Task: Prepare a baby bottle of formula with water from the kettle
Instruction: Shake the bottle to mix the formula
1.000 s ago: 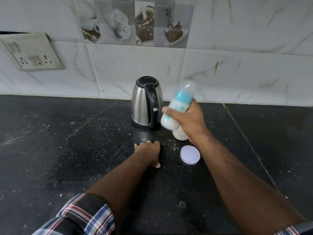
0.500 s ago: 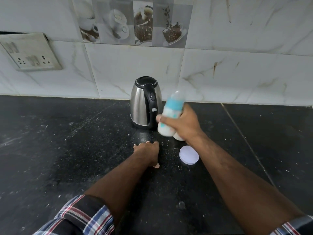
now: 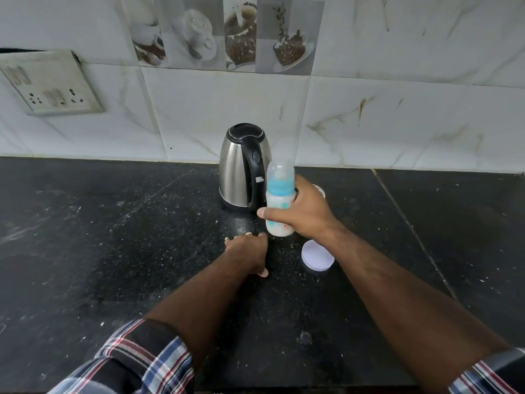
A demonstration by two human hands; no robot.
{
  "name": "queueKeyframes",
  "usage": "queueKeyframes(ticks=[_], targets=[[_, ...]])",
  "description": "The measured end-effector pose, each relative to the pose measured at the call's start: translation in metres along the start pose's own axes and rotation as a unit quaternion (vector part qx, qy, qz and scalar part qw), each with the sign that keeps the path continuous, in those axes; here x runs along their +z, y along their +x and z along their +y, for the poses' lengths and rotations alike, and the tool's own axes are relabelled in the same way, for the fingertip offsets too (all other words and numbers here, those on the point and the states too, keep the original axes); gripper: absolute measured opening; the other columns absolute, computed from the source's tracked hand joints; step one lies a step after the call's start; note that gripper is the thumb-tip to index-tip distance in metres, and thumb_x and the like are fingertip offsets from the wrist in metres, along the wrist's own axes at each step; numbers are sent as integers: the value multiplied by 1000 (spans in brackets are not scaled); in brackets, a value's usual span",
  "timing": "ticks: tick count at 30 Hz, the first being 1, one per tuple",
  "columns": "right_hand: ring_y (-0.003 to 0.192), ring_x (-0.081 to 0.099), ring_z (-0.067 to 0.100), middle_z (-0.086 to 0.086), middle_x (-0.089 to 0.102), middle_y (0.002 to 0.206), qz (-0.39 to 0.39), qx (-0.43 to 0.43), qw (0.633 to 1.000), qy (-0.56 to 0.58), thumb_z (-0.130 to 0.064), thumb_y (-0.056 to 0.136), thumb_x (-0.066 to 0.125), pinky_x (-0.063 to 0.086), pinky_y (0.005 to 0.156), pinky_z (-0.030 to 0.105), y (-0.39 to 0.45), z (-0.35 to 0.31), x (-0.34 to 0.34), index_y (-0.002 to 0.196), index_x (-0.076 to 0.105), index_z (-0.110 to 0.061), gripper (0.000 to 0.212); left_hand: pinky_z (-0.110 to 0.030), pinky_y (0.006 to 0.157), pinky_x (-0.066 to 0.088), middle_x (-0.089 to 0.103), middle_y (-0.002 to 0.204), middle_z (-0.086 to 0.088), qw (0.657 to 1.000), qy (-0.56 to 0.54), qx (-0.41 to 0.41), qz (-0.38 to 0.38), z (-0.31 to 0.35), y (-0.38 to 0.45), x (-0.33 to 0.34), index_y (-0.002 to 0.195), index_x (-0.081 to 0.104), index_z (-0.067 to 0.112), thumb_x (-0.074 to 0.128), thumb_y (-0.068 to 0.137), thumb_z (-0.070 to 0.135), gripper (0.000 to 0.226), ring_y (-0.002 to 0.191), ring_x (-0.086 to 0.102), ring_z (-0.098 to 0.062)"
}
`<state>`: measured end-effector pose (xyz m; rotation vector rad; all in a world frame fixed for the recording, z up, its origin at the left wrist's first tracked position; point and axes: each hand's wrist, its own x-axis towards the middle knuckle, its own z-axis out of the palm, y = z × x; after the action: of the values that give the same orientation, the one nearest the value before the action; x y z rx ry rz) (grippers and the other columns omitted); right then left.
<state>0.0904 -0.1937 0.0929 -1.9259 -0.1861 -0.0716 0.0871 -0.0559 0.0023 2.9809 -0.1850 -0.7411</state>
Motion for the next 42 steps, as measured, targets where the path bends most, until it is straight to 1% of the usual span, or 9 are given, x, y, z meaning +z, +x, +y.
queueKeyframes(ticks=[4,8,12,16,20,24,28,31,42], targets=[[76,72,9,-6,75,84,107,-22,987,120,-19,66,94,59,69,28,11,-10,-8,98,61,-21,46,-64,111,41,52,147,-16,1000,-3,0,4,-1,0,1,148,35,14,86,79,42,90,136,51,-42],[79,70,2,-12,73,88,2,-7,1000,8,-28,63,97,58,74,27,0,3,1,97,60,-33,50,-63,112,41,51,148,-17,1000,-5,2,-1,0,-1,0,152,33,14,85,80,40,92,137,50,-41],[75,67,11,-5,69,86,121,-20,985,121,-27,64,94,60,72,33,13,-9,-7,98,61,-24,48,-64,112,39,50,149,-17,1000,-5,1,5,-1,-2,0,149,35,14,85,79,42,90,137,49,-43],[85,71,13,-6,72,95,42,4,999,10,-39,58,97,60,76,32,-1,5,2,109,61,-20,65,-64,113,39,50,150,-17,1000,-4,2,0,0,-3,-1,149,35,13,85,80,41,90,138,49,-41],[72,67,9,-4,69,85,139,-10,983,120,-24,67,94,58,67,28,9,1,-5,101,61,-15,48,-64,113,39,51,148,-17,1000,-8,1,-1,0,-2,-2,149,35,14,86,79,41,90,137,50,-42],[77,67,1,-10,70,92,21,12,1000,-2,-35,63,96,56,71,21,1,7,1,106,59,-25,58,-64,114,39,51,149,-17,1000,-10,0,-6,1,-1,-3,152,33,14,86,80,38,93,138,49,-41],[71,66,5,-5,68,86,114,-3,988,99,-18,72,92,56,66,24,10,0,-5,99,60,-20,42,-64,113,39,51,148,-17,1000,-12,-1,0,0,-1,-1,149,35,15,86,79,40,90,137,50,-42],[77,68,3,-9,72,92,36,6,999,23,-30,65,96,55,71,22,5,7,1,105,61,-24,53,-64,112,40,51,148,-16,1000,-7,-1,0,-1,-1,0,149,35,15,85,79,41,90,137,50,-41],[70,66,-4,-11,70,87,75,-14,995,62,-26,69,94,55,68,21,7,-2,-3,100,60,-28,46,-63,112,41,51,148,-17,1000,-5,2,2,-1,2,0,151,34,15,85,79,41,92,136,51,-41]])
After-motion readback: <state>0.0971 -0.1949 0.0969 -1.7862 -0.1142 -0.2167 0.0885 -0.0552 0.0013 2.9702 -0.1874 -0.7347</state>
